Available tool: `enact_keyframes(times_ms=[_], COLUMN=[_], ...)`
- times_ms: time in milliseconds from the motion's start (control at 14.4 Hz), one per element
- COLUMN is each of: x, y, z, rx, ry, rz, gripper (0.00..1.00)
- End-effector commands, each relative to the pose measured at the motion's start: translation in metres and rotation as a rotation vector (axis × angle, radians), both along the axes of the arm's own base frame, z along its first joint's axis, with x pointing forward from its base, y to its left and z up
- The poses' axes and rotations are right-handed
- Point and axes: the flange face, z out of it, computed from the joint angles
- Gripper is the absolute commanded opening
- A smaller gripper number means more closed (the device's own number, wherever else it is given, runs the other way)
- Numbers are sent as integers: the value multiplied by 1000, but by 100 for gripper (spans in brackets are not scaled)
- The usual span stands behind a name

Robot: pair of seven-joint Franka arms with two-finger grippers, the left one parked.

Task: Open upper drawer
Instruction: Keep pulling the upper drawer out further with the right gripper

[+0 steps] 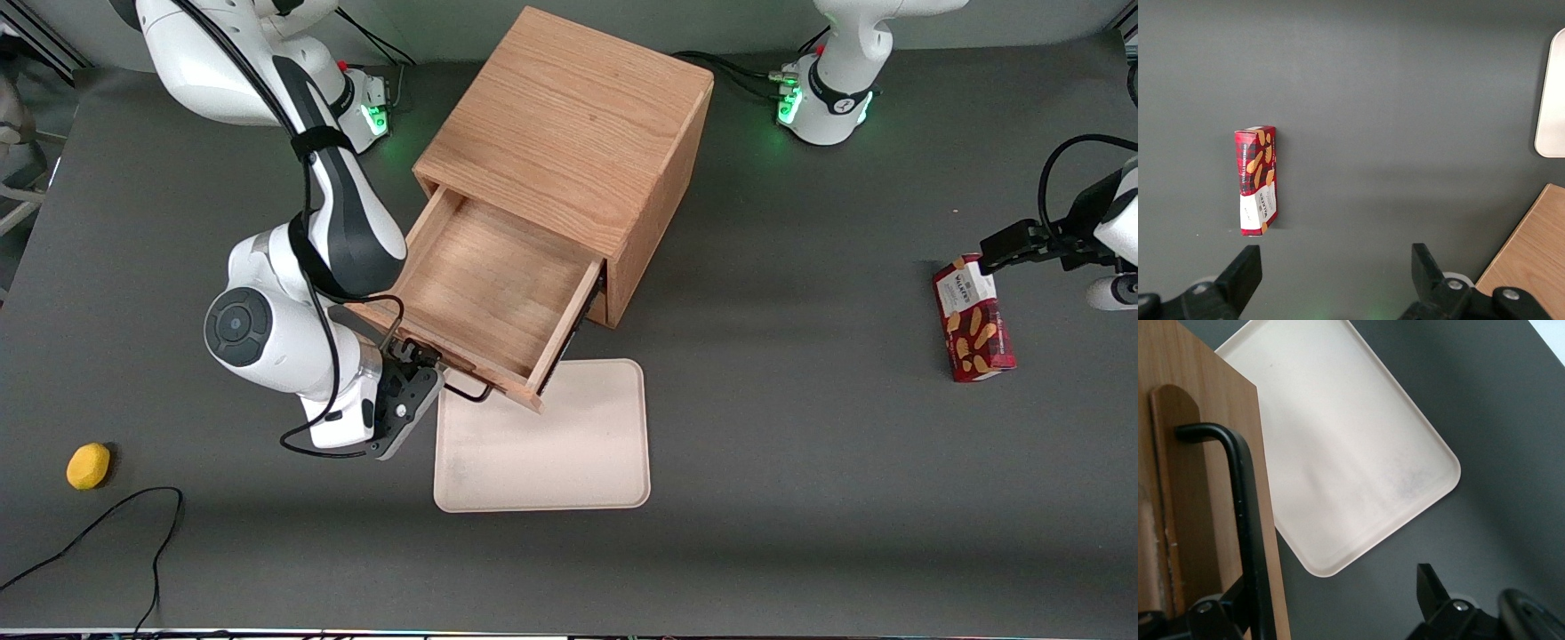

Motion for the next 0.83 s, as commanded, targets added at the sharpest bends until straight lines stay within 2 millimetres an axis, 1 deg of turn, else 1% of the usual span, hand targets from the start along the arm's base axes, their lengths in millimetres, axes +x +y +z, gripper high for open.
enact_keyframes(times_ms=[0,209,278,487,626,765], x=[13,16,18,20,22,22], y=[-6,-8,-14,-17,-23,-22], z=[3,1,1,-1,-1,0], rx=[30,40,41,44,46,50], ry=[-11,-13,-13,-13,-15,-16], rz=[17,24,17,21,17,15], gripper=[100,100,100,100,100,100])
